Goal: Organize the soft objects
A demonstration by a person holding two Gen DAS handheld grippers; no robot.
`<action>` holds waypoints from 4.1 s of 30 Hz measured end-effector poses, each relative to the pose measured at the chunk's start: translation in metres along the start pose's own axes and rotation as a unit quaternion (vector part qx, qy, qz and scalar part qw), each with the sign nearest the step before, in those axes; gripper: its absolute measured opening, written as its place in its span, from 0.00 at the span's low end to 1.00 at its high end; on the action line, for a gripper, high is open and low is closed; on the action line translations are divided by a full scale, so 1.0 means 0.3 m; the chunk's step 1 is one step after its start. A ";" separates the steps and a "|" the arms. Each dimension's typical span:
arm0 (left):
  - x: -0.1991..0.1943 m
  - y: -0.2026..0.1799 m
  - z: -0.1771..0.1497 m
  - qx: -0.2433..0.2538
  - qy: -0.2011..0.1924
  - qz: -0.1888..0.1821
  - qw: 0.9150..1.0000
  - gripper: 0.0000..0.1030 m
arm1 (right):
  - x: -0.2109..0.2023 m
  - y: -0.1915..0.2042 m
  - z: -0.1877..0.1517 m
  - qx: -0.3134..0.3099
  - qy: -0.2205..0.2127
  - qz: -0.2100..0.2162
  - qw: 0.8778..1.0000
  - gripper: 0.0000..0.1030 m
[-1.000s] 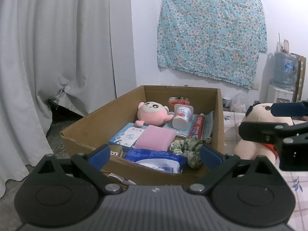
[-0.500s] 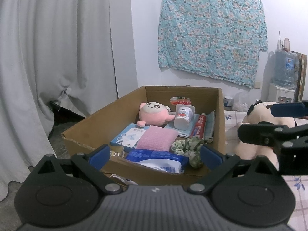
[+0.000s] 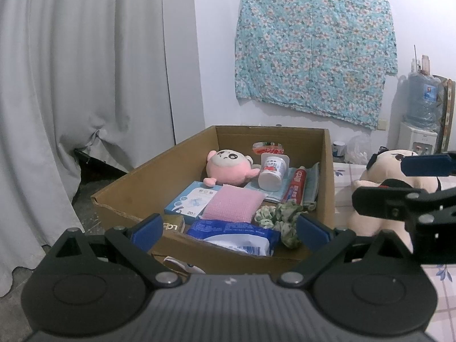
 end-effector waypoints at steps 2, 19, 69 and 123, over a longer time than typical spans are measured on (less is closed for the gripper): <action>0.002 -0.003 -0.002 0.000 0.001 0.000 1.000 0.98 | 0.000 -0.001 -0.001 0.001 0.001 0.000 1.000 0.79; 0.007 -0.014 -0.005 0.015 0.003 -0.003 1.000 0.98 | 0.002 -0.010 -0.002 0.002 0.002 -0.002 1.000 0.80; 0.010 -0.029 -0.010 0.010 0.016 0.011 1.000 1.00 | 0.033 -0.033 -0.023 0.026 0.018 0.006 0.999 0.99; -0.014 -0.043 -0.039 0.023 0.031 0.017 0.999 1.00 | 0.047 -0.072 -0.035 0.045 0.024 0.000 0.999 0.99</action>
Point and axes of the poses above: each gripper's, at about its wrist camera, not at the fingertips, and x roughly the way its jaws point, y to its left, z to its top, the point moved 9 cm from there along x, roughly the way its jaws point, and after that the axes turned 5 degrees about -x, right-handed, at the moved point
